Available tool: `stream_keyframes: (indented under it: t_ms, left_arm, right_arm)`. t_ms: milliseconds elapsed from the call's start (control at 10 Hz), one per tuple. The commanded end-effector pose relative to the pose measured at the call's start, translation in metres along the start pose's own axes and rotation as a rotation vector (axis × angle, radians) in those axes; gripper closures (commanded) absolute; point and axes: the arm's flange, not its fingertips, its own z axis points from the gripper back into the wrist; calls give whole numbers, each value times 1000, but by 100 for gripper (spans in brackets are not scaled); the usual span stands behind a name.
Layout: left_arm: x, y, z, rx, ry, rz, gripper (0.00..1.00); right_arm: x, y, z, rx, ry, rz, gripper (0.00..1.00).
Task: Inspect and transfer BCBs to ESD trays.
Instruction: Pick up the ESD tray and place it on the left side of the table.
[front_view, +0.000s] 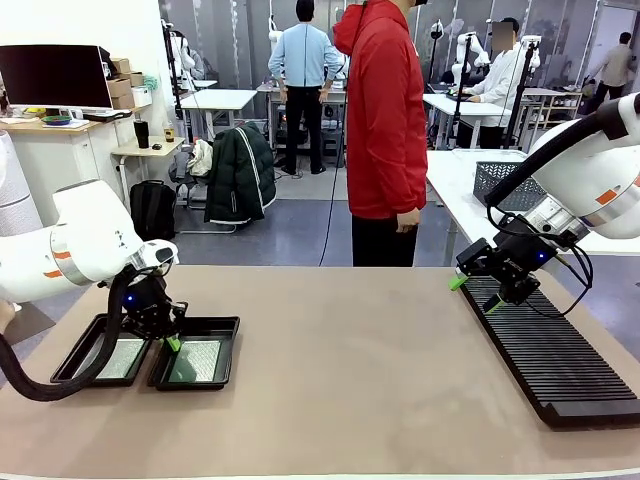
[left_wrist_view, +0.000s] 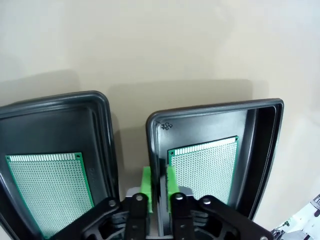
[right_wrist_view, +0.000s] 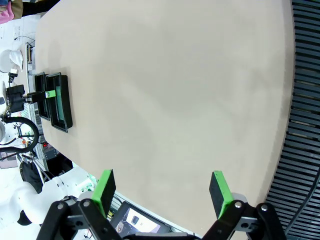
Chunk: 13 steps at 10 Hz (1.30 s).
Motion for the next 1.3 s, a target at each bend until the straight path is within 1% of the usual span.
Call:
stream_keyframes:
  t_ms: [0,100,200,300,400,500,600,700,800,1200]
  left_arm:
    - [1,-7,12,29,18,14,69]
    - [1,-10,19,48,25,18,74]
    - [2,-13,28,62,34,15,50]
    - [4,-17,37,68,36,-2,54]
    - [5,-24,50,75,33,-23,31]
    - [4,-32,64,101,36,-32,35]
    - [4,-38,77,124,42,-40,11]
    - [2,-43,89,151,55,-49,15]
    - [-1,-46,101,191,64,-48,0]
    - [-8,-54,123,235,77,-58,0]
  right_arm:
    - [-1,2,1,-20,-2,-17,0]
    - [-1,2,1,-20,-2,-17,0]
    - [-1,2,1,-20,-2,-17,0]
    - [-1,2,1,-20,-2,-17,0]
    - [-1,2,1,-20,-2,-17,0]
    - [-1,2,1,-20,-2,-17,0]
    - [-1,2,1,-20,-2,-17,0]
    - [-1,2,1,-20,-2,-17,0]
    - [-1,2,1,-20,-2,-17,0]
    - [-1,2,1,-20,-2,-17,0]
